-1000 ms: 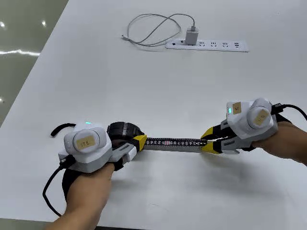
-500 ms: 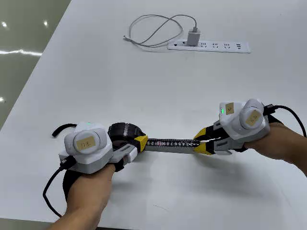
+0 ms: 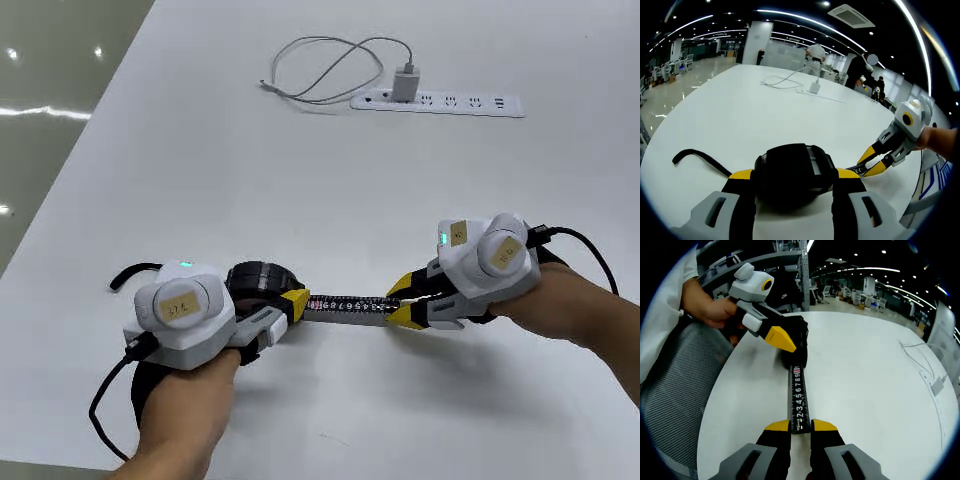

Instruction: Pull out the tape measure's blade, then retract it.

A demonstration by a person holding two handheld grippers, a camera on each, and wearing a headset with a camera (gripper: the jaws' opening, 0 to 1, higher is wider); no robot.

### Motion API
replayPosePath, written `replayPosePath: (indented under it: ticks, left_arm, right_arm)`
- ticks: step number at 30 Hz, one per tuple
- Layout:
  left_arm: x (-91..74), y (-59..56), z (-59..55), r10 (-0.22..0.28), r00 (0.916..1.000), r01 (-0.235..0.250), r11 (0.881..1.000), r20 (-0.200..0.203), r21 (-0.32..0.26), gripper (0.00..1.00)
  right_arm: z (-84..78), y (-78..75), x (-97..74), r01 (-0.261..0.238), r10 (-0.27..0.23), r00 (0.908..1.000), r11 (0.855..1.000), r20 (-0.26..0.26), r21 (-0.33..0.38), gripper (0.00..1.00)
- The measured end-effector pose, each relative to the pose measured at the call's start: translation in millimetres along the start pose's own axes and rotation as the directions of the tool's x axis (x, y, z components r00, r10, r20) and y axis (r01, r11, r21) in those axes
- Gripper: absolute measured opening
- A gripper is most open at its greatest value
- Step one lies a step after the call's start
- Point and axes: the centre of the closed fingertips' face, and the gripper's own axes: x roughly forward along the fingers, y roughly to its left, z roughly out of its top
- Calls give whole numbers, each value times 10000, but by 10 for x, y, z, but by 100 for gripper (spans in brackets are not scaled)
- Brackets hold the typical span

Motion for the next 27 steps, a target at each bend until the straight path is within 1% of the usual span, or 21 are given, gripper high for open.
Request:
replayPosePath:
  ticks: [27]
  left_arm:
    - [-1,10,5,-64,9999,65,9999,78,-107,57]
  right_arm:
    - [269,20,257,-268,272,9989,9996,384,-112,10]
